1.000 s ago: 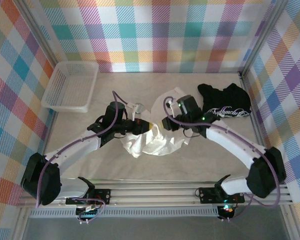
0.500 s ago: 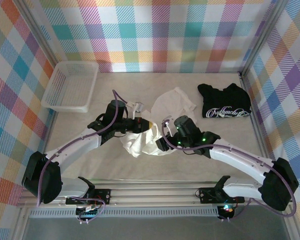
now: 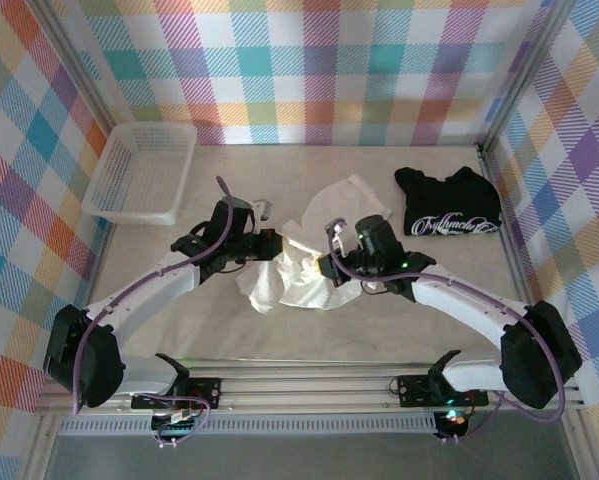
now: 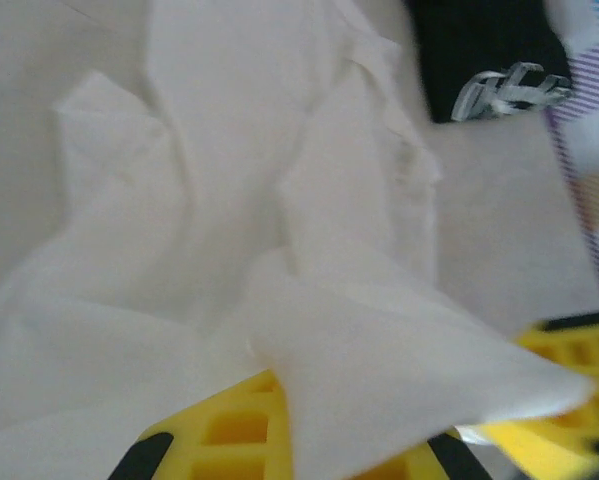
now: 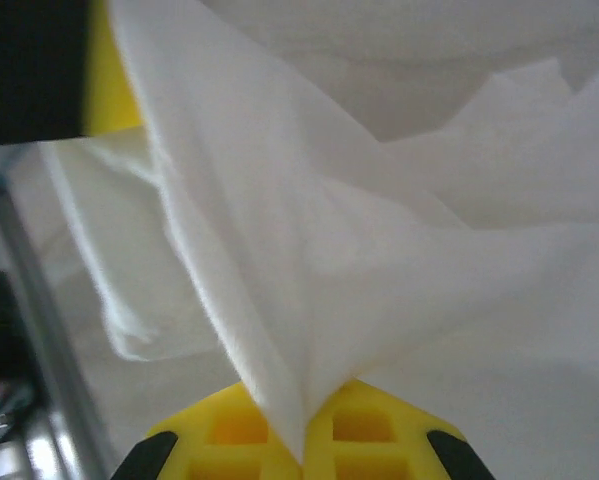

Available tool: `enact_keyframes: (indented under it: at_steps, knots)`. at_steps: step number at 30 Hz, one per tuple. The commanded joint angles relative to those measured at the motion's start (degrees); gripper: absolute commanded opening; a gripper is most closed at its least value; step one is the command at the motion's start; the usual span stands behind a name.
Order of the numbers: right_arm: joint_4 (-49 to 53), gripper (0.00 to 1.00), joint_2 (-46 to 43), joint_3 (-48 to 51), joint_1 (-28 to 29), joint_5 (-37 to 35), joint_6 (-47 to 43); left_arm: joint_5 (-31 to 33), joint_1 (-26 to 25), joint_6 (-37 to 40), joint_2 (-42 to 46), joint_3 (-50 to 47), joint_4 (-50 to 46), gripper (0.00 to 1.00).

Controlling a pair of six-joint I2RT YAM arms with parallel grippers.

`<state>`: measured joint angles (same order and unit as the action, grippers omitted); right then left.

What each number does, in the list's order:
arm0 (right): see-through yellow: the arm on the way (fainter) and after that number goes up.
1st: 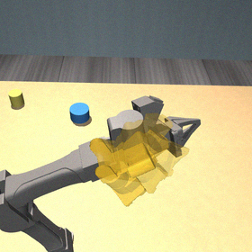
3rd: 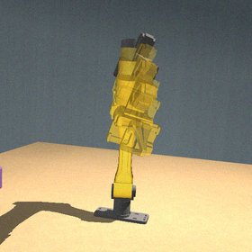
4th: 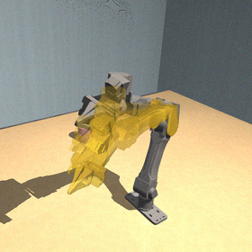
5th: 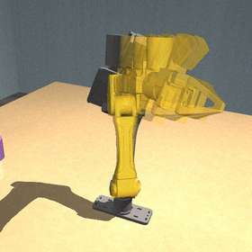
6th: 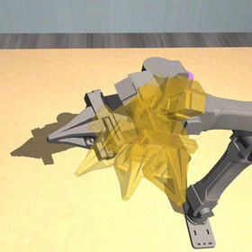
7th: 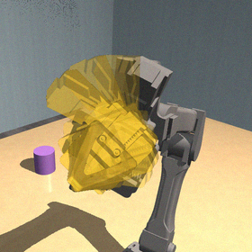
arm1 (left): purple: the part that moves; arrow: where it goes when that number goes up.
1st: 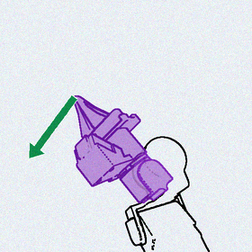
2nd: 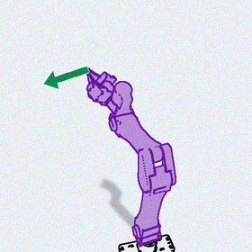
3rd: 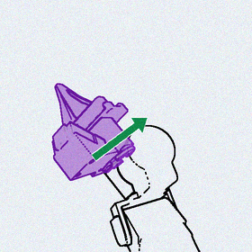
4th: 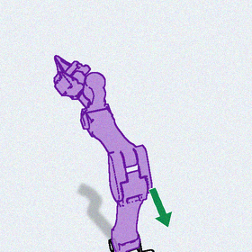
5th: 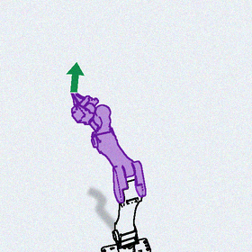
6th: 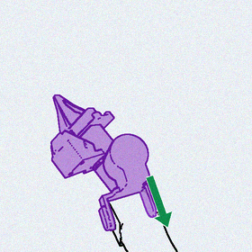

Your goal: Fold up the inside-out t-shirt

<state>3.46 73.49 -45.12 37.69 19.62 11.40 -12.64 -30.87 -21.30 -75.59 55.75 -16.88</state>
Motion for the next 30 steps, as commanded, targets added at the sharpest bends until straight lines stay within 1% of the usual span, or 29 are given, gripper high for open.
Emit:
enact_keyframes:
  at_steps: [1, 4, 6, 8, 10, 12, 15, 18, 20, 22, 25, 30]
  knots:
    - [-4.44, 0.01, -0.06, -1.55, -2.26, 18.84, 0.97, 13.61, 0.55, 3.93, -1.7, 2.92, -4.54, 0.12]
    - [-6.45, 0.0, 1.2, -2.05, -3.44, 22.13, 2.4, 17.05, 0.05, 5.04, -3.86, 5.01, -7.38, 0.2]
    - [-7.99, 0.0, 1.94, -2.09, -4.47, 22.96, 3.78, 18.14, -0.73, 5.69, -3.14, 4.89, -8.07, 0.28]
    - [-10.31, 0.0, 2.84, -2.12, -5.39, 24.57, 5.3, 17.71, -1.75, 6.03, -0.39, 3.31, -7.77, 0.37]
    - [-11.27, 0.0, 3.92, -2.49, -5.95, 25.1, 6.13, 15.59, -2.55, 6.09, 2.99, 1.13, -7.12, 0.43]
    - [-11.41, 0.0, 4.93, -3.14, -6.27, 25.68, 6.18, 11.3, -2.94, 5.43, 6.9, -1.33, -5.99, 0.48]
    - [-11.37, 0.0, 5.91, -3.73, -6.73, 25.77, 6.1, 1.96, -2.96, 4.15, 11.23, -4.73, -3.35, 0.53]
    - [-11.29, 0.0, 6.05, -3.83, -7.1, 25.69, 6.06, -8.44, -2.96, 3.57, 10.84, -5.82, -1.13, 0.54]
    - [-11.0, 0.0, 5.92, -3.84, -7.34, 25.65, 5.91, -15.96, -2.95, 2.92, 9.07, -6.32, 2.32, 0.54]
    - [-10.66, 0.0, 5.73, -3.83, -7.49, 25.35, 5.74, -20.9, -2.9, 1.91, 7.3, -6.42, 5.54, 0.54]
    - [-10.18, 0.01, 5.02, -3.58, -7.71, 24.85, 5.74, -24.52, -2.94, 1.1, 5.33, -6.13, 7.49, 0.54]
    - [-9.59, 0.01, 4.16, -3.39, -8.2, 24.02, 5.83, -24.34, -2.95, 2.66, 3.25, -5.04, 5.54, 0.54]
